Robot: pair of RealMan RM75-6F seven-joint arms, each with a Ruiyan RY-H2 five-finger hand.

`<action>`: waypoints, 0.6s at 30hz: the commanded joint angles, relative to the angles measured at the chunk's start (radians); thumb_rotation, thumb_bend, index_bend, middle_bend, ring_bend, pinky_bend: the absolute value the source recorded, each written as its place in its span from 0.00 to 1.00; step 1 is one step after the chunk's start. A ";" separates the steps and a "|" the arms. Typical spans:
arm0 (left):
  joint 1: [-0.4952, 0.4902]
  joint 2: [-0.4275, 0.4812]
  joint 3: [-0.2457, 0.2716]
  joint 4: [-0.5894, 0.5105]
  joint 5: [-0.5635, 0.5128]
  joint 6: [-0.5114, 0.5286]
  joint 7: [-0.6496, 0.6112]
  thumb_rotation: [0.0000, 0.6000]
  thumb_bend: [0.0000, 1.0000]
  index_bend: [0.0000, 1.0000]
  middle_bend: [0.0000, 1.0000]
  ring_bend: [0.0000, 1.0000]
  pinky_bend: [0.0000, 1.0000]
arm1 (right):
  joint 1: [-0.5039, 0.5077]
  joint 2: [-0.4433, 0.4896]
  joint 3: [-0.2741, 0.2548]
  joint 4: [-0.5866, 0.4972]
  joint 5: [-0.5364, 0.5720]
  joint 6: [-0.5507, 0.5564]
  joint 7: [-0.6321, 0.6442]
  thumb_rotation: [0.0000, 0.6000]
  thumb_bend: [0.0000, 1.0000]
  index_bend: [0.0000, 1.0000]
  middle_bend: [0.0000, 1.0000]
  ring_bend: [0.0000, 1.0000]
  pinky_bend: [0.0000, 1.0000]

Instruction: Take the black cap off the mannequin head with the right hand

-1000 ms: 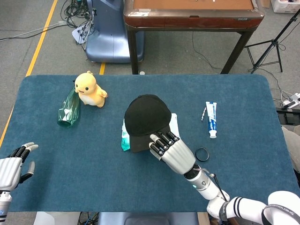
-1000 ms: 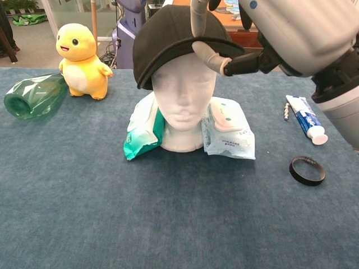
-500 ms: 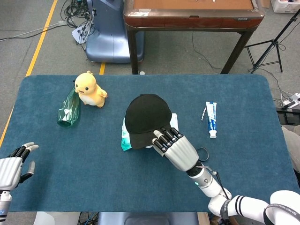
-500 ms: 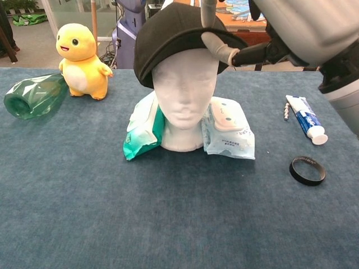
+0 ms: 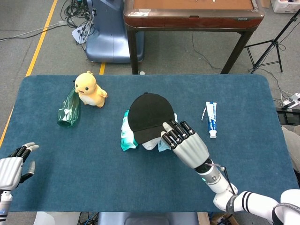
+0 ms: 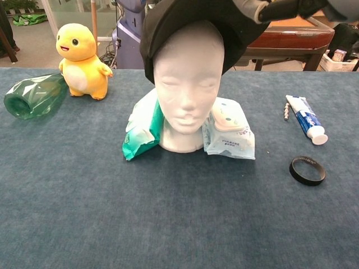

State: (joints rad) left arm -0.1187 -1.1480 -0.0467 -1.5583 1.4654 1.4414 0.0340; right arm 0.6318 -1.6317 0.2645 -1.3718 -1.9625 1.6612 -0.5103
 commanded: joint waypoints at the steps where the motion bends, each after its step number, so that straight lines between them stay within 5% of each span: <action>1: -0.001 -0.001 0.000 0.000 -0.002 -0.002 0.002 1.00 0.51 0.25 0.21 0.25 0.47 | 0.004 0.011 0.011 0.006 0.000 0.007 -0.005 1.00 0.47 0.73 0.46 0.38 0.57; 18: 0.001 -0.001 0.000 -0.001 0.000 0.002 0.002 1.00 0.51 0.25 0.21 0.25 0.47 | 0.041 0.007 0.055 0.132 0.024 0.060 0.047 1.00 0.46 0.75 0.45 0.36 0.57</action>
State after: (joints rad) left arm -0.1181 -1.1487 -0.0464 -1.5595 1.4651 1.4432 0.0359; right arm 0.6653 -1.6174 0.3163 -1.2532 -1.9429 1.7166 -0.4750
